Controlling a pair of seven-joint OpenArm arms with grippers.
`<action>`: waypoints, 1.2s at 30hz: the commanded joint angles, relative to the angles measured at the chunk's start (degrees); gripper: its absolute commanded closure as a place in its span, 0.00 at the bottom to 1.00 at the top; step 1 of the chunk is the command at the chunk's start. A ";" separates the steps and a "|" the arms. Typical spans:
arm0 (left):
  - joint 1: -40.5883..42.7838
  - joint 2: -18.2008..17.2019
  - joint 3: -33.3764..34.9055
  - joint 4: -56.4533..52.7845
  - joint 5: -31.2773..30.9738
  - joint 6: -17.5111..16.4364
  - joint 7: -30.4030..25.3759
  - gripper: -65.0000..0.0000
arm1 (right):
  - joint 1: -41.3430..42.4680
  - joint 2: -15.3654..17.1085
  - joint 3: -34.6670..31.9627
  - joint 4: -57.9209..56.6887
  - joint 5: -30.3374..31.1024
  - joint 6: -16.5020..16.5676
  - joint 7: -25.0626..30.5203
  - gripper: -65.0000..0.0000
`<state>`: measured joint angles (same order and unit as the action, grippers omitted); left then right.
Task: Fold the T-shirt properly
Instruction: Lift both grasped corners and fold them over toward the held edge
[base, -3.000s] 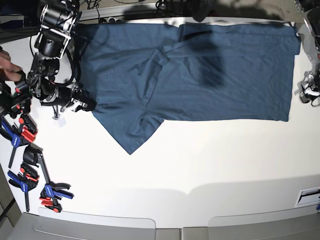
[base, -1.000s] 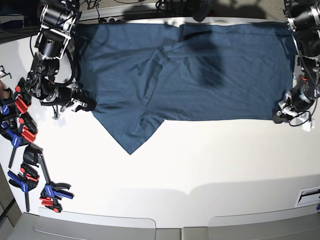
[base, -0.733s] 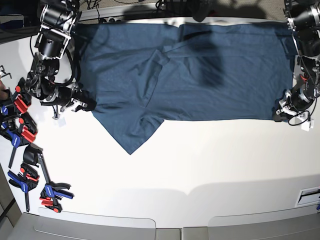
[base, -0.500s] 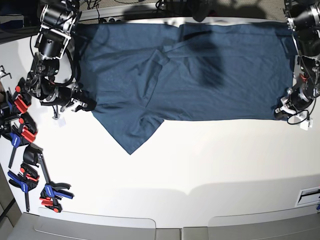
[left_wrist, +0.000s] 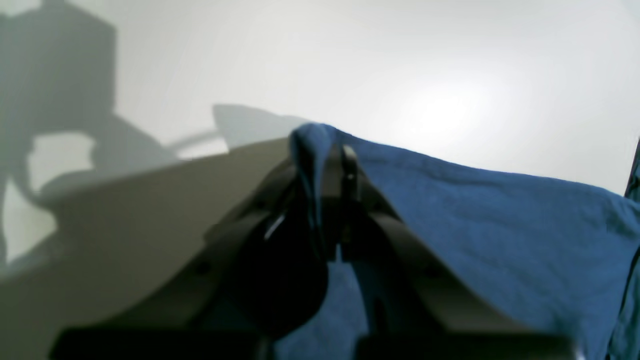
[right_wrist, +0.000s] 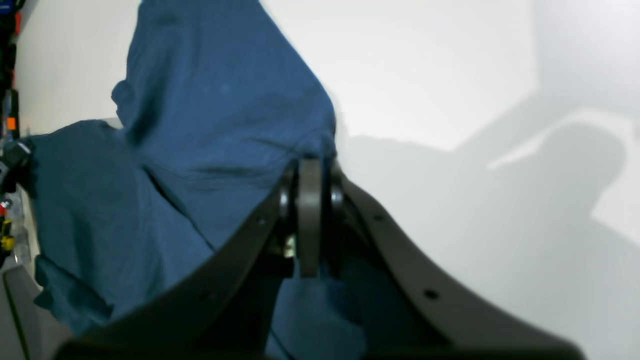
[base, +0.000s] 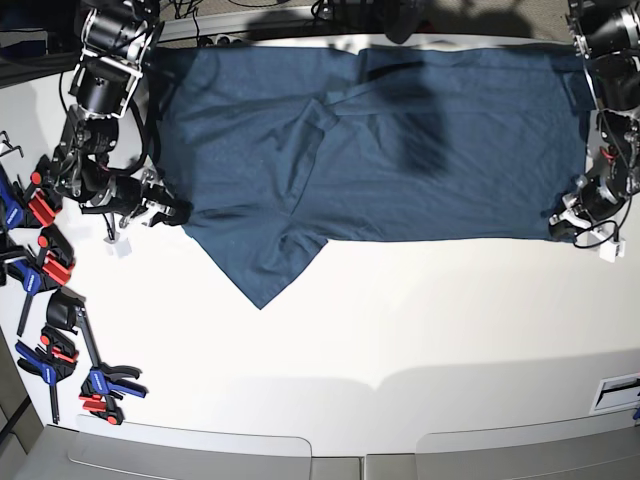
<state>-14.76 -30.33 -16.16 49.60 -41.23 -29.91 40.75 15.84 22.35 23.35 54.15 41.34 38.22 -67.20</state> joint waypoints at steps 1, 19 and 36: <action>-1.42 -1.33 -0.28 2.14 -1.07 -0.59 -0.66 1.00 | 1.29 1.01 0.20 1.68 1.07 0.59 0.52 1.00; -1.42 -2.91 -0.31 9.07 -4.96 -0.59 3.78 1.00 | 1.25 1.01 0.26 9.46 10.69 1.78 -6.23 1.00; -1.40 -4.98 -0.31 9.07 -14.82 -6.97 11.74 1.00 | -6.86 1.01 0.26 21.18 17.62 1.78 -11.76 1.00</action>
<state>-14.92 -33.98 -16.16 57.56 -54.28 -36.34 53.19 7.68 22.37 23.35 74.24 57.28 39.68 -79.96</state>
